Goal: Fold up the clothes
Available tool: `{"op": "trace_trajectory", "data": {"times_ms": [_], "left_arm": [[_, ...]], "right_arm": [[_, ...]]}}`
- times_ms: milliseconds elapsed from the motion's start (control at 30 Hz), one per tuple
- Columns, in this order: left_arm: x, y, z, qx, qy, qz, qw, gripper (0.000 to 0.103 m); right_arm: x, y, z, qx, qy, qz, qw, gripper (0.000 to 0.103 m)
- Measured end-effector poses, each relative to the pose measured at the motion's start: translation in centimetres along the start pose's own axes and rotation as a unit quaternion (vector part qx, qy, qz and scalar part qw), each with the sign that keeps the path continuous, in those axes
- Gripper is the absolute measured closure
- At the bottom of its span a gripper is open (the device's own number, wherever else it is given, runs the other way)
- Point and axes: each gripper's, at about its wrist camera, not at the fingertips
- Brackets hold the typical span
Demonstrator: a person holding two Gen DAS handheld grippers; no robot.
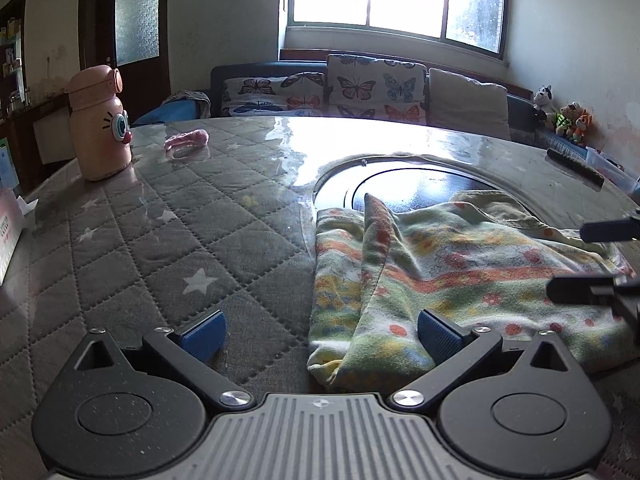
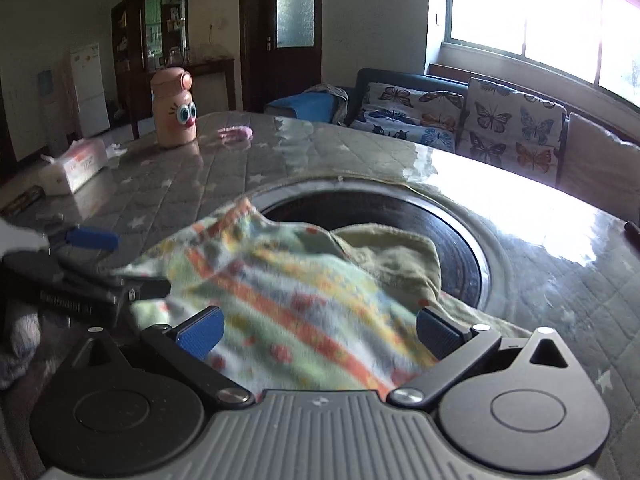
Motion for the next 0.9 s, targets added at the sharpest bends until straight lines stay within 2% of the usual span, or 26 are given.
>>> {"op": "trace_trajectory", "data": {"times_ms": [167, 333, 467, 567, 700, 800, 900], "left_arm": [[-0.1, 0.0, 0.0, 0.000, 0.002, 0.001, 1.0000, 0.000], [-0.1, 0.0, 0.0, 0.000, 0.003, 0.001, 1.0000, 0.000], [0.0, 0.0, 0.0, -0.001, 0.004, 0.001, 1.0000, 0.000], [0.0, 0.1, 0.0, -0.001, 0.004, 0.001, 1.0000, 0.000], [0.0, 0.1, 0.0, -0.001, 0.004, 0.001, 1.0000, 0.000], [-0.1, 0.1, 0.0, -0.001, 0.005, 0.001, 1.0000, 0.000], [-0.1, 0.1, 0.0, -0.001, 0.004, 0.001, 1.0000, 0.000]], "right_arm": [[0.3, -1.6, -0.3, -0.009, -0.018, -0.065, 0.998, 0.000], [0.2, -2.9, -0.1, -0.020, -0.037, -0.095, 0.995, 0.000], [-0.3, -3.9, 0.4, -0.046, -0.014, -0.080, 0.996, 0.000], [-0.6, -3.5, -0.1, -0.044, -0.014, -0.079, 0.996, 0.000], [-0.6, -2.7, -1.0, -0.019, -0.032, -0.105, 0.994, 0.000], [-1.1, -3.9, -0.6, -0.040, -0.024, -0.102, 0.994, 0.000], [-1.5, -4.1, -0.3, -0.041, -0.008, -0.087, 0.995, 0.000]]}}
Point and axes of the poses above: each gripper's, at about its wrist camera, not at the fingertips, and y roughly against the way its jaws point, x to its right, z to its underside, and after that the axes turned 11 degrees about x, right-handed
